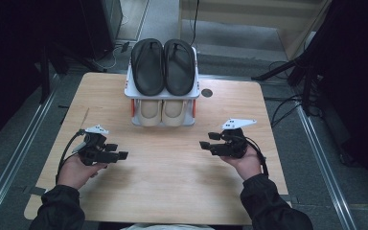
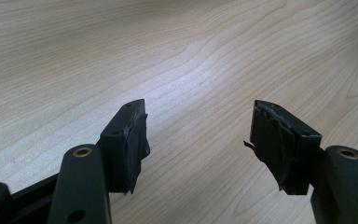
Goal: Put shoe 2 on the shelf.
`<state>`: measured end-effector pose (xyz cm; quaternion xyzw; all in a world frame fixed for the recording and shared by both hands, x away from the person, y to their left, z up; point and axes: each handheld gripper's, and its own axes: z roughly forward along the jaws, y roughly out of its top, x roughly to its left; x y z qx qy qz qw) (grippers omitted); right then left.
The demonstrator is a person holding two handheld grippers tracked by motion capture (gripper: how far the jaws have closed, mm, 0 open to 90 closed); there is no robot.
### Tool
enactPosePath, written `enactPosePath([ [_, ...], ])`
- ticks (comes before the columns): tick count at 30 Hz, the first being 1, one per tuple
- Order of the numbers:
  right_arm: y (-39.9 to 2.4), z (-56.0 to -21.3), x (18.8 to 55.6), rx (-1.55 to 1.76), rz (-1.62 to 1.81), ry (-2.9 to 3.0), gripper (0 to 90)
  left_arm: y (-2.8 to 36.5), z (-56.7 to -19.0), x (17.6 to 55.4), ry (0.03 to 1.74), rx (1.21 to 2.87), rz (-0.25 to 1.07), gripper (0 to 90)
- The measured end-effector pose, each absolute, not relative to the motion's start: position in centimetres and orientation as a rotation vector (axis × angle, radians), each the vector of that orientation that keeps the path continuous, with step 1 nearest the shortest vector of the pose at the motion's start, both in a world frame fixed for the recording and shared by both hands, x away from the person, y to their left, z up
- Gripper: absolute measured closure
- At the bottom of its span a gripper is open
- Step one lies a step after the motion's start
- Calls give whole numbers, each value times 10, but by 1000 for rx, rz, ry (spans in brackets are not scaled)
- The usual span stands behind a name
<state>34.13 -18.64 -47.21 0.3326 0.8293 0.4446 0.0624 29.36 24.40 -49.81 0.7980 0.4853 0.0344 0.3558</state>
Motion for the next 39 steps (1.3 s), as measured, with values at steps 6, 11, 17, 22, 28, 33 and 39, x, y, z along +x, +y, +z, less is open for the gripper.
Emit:
enactPosePath([
  [6, -184, -479, 347, 1029, 1319, 2517, 440, 242, -499, 294, 1250, 2068, 82, 368],
  [11, -182, -482, 350, 1040, 1313, 2527, 440, 240, -499, 295, 1244, 2069, 67, 364],
  [17, -182, -482, 351, 1046, 1325, 2518, 438, 240, -500, 295, 1251, 2062, 62, 357],
  [22, -182, -482, 350, 1044, 1324, 2520, 436, 240, -500, 295, 1253, 2060, 60, 350],
  [28, -182, -482, 350, 1045, 1328, 2520, 434, 239, -500, 295, 1255, 2062, 60, 346],
  [33, -181, -483, 350, 1038, 1321, 2524, 428, 236, -502, 294, 1236, 2082, 60, 330],
  [39, -179, -484, 350, 1036, 1310, 2527, 404, 231, -506, 294, 1230, 2096, 45, 272],
])
